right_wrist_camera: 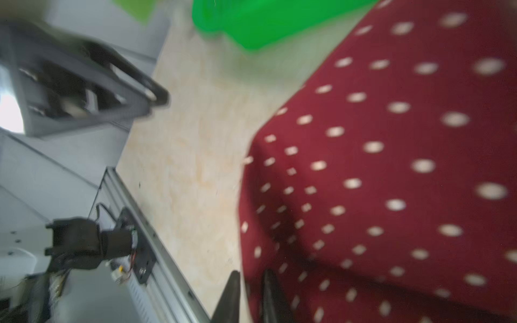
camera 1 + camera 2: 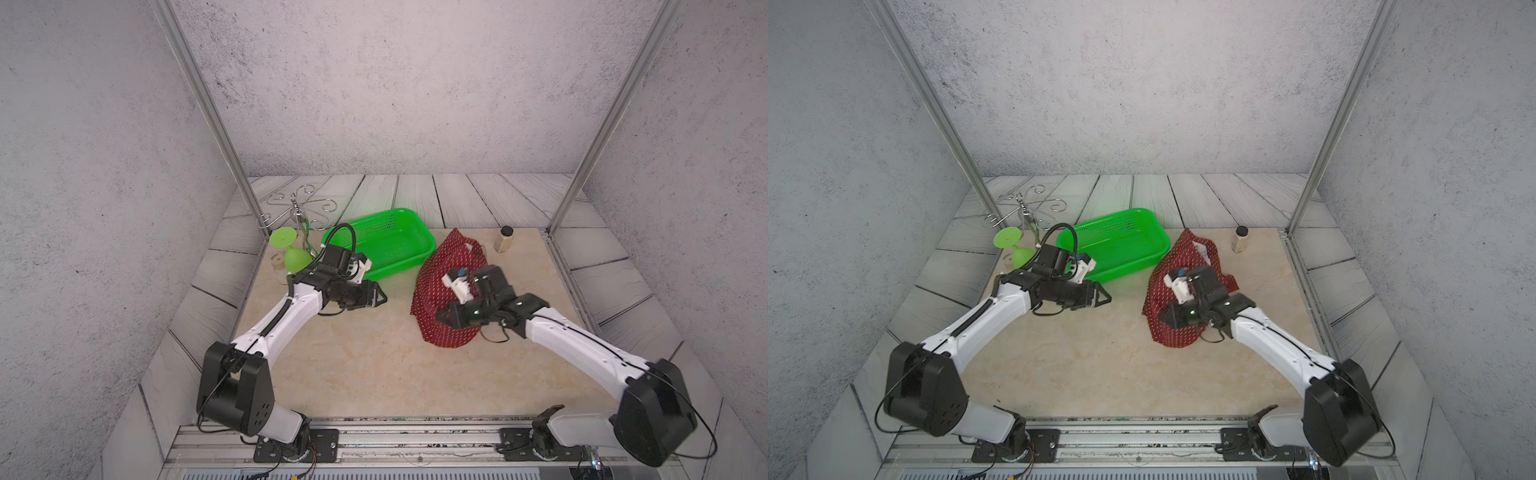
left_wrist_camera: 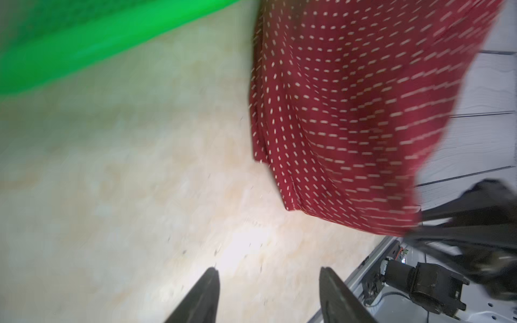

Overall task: Roll up the skirts
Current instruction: Place the skirt at the center of the board.

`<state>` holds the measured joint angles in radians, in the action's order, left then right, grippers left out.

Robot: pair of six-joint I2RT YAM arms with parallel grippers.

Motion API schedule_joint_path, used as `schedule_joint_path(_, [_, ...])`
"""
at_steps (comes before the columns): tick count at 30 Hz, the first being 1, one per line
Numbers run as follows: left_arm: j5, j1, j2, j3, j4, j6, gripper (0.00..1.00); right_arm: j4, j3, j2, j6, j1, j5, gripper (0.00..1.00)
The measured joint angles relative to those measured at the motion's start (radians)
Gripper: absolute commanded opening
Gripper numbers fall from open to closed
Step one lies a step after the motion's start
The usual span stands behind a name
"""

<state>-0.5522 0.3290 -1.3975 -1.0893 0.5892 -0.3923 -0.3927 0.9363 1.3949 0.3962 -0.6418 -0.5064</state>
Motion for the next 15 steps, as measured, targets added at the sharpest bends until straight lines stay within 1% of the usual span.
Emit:
schedule_joint_path(2, [0.005,-0.025,0.082,0.045,-0.003,-0.021,0.62,0.000,0.003,0.042,0.005,-0.085,0.002,0.66])
schedule_joint_path(3, [0.000,-0.033,0.111,0.052,-0.014,-0.031,0.63,-0.002,0.005,0.034,-0.004,-0.095,0.013,0.73])
schedule_joint_path(4, [-0.011,-0.036,0.124,0.054,-0.032,-0.037,0.63,-0.002,0.007,0.010,-0.005,-0.088,0.025,0.78])
schedule_joint_path(6, [-0.051,-0.037,0.134,0.063,-0.108,-0.062,0.63,0.009,0.000,-0.077,-0.009,-0.010,0.053,0.82])
schedule_joint_path(7, [-0.067,-0.032,0.129,0.072,-0.143,-0.072,0.64,0.022,-0.011,-0.130,-0.001,0.053,0.063,0.85])
schedule_joint_path(8, [-0.076,-0.021,0.121,0.083,-0.183,-0.083,0.64,0.048,-0.030,-0.192,0.010,0.139,0.069,0.87])
schedule_joint_path(10, [-0.064,0.028,0.083,0.094,-0.239,-0.090,0.64,0.117,-0.080,-0.287,0.054,0.333,0.068,0.87])
schedule_joint_path(11, [-0.044,0.069,0.053,0.093,-0.261,-0.091,0.65,0.154,-0.106,-0.300,0.088,0.443,0.056,0.83])
schedule_joint_path(12, [-0.015,0.118,0.016,0.086,-0.278,-0.090,0.65,0.189,-0.116,-0.288,0.113,0.519,0.032,0.77])
schedule_joint_path(13, [0.017,0.165,-0.023,0.074,-0.285,-0.089,0.65,0.217,-0.117,-0.245,0.140,0.559,0.005,0.72])
schedule_joint_path(15, [0.095,0.255,-0.116,0.031,-0.286,-0.086,0.65,0.249,-0.084,-0.098,0.190,0.587,-0.063,0.64])
